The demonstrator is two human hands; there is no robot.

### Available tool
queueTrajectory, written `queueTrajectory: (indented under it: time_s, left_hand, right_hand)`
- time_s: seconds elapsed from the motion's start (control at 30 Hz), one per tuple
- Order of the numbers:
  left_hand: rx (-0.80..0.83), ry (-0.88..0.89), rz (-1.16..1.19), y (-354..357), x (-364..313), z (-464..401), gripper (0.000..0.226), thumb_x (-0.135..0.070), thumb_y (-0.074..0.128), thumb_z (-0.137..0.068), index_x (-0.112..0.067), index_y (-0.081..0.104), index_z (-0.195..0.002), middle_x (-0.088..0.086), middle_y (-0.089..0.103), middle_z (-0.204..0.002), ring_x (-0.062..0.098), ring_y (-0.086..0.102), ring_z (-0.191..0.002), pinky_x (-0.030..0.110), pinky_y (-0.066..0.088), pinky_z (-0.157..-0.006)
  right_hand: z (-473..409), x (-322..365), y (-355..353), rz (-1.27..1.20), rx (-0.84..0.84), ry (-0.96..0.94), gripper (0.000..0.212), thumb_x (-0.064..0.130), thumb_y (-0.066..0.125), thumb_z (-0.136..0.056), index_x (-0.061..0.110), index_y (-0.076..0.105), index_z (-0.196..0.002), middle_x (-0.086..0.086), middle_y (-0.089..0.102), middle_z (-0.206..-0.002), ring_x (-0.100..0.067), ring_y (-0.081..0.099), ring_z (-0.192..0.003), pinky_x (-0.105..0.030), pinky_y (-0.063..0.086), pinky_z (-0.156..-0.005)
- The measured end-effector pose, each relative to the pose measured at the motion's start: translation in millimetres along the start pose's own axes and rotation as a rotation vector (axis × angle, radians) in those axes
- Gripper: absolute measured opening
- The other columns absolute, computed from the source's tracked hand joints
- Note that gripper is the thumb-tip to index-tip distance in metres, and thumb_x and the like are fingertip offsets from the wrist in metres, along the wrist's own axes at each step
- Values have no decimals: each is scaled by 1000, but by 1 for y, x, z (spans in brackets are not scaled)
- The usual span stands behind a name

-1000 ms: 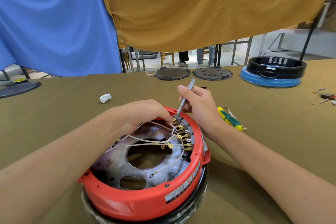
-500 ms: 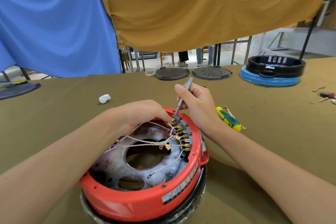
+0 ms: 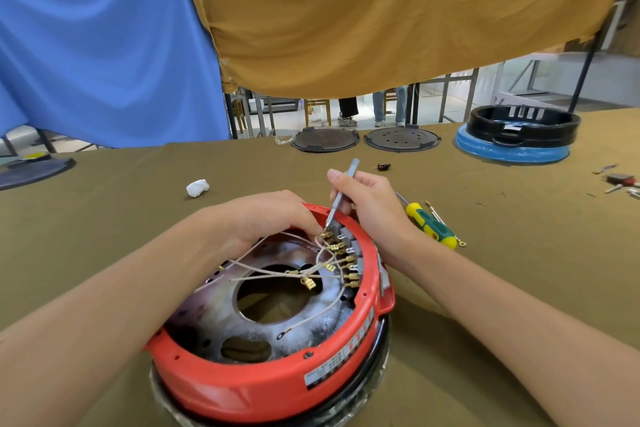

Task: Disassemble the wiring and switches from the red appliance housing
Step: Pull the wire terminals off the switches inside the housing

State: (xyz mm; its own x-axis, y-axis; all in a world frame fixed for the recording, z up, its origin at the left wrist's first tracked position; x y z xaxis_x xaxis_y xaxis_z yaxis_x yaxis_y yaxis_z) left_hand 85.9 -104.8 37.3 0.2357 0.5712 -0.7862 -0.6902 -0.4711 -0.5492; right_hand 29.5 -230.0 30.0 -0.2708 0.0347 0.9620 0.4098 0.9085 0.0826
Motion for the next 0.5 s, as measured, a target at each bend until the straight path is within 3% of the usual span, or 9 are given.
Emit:
queueTrajectory:
  time_s: [0.17,0.3,0.5]
  left_hand:
    - [2,0,21,0,0,0,15,-12,69,-82,1,73,-89,7,72,-100,31,68,-101,28,57,-81]
    - [-6,16,15,-2,2,-1,16,-11,69,-84,3,72,-88,13,68,-112,35,65,-106,44,51,-99]
    - [75,68,-2,-8,-1,7,12,-16,71,-85,-9,79,-80,4,72,-113,26,67,-105,37,50,-99]
  right_hand:
    - [-2,10,-8,20,-97,-117,41,28,57,-101,14,58,-63,7,47,-49,-5,45,-47,-20,44,-55]
    - [-3,11,-11,-3,-122,-125,41,28,55,-102,13,57,-64,11,47,-48,-4,45,-48,-24,45,-61]
    - [-3,7,-11,9,-102,-116,41,28,55,-102,13,57,-65,11,48,-48,-5,46,-48,-24,45,-61]
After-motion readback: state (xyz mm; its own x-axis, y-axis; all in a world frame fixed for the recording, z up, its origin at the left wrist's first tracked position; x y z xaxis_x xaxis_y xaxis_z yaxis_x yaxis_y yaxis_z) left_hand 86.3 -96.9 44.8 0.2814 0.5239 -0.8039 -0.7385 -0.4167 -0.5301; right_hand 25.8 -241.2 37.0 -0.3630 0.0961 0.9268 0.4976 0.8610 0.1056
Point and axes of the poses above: each hand's wrist, its own z-axis away from the middle knuckle, its own y-axis out of the palm, x = y × z, the point moved 7 cm from there along -z, towards the middle knuckle
